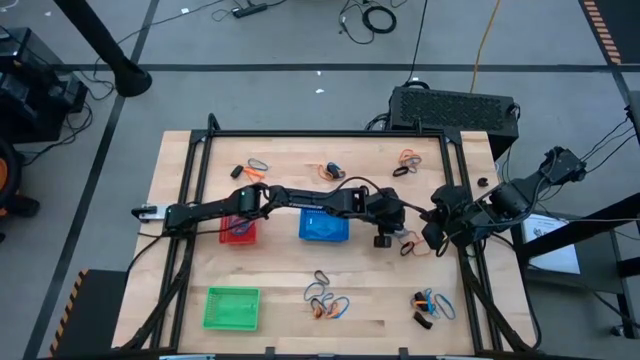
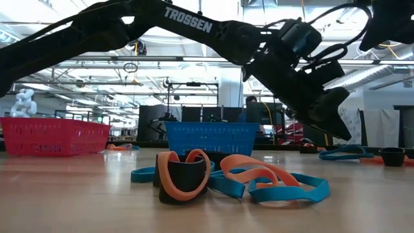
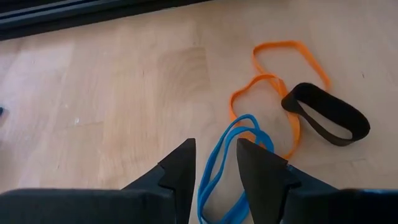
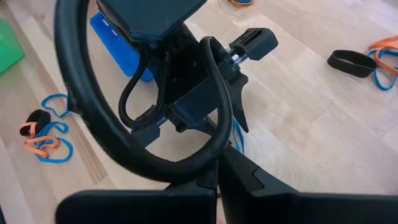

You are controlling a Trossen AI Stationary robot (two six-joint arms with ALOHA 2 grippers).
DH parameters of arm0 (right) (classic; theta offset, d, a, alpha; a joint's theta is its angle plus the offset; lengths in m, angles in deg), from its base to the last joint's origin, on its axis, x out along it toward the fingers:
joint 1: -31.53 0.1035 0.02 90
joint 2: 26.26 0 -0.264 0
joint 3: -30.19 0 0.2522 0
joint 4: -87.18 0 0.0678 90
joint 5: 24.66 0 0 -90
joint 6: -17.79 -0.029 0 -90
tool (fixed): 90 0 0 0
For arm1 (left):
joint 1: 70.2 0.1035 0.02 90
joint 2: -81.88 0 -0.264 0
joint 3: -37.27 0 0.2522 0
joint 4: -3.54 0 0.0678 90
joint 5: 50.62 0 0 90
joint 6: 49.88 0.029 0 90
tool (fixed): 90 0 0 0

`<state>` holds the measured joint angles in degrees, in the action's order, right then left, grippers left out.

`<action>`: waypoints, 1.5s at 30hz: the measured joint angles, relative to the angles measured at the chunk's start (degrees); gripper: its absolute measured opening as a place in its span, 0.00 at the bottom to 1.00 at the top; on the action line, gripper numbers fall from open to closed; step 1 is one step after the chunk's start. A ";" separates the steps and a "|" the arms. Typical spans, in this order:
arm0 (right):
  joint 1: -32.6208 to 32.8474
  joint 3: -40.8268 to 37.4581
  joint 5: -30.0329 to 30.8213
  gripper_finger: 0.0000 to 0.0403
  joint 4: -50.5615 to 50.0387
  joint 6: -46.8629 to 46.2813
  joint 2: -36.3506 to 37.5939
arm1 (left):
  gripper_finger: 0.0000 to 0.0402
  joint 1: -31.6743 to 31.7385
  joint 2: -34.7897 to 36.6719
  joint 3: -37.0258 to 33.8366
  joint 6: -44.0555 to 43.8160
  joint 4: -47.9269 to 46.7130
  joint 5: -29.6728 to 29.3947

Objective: Sort rubber bands into baskets

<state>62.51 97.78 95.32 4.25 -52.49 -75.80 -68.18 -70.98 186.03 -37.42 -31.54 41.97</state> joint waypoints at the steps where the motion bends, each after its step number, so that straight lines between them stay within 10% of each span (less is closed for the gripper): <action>1: 0.00 0.00 -0.02 0.00 -0.02 0.01 0.00 | 0.31 0.01 0.00 0.00 -0.03 -0.45 0.08; 13: 0.00 0.02 -0.09 0.00 0.15 0.00 0.00 | 0.65 -0.34 0.00 0.00 0.32 -0.48 -2.81; 29: -0.01 0.09 5.76 0.00 -0.19 -4.04 -0.02 | 0.67 -5.73 0.02 -0.02 18.00 -1.81 -11.48; 45: 0.02 0.09 -13.88 0.00 4.80 6.01 0.82 | 0.67 -3.97 1.44 -0.04 10.63 -4.08 -11.56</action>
<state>62.53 97.87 81.44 9.05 -46.48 -74.98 -72.15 -69.53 185.98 -26.79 -35.63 30.41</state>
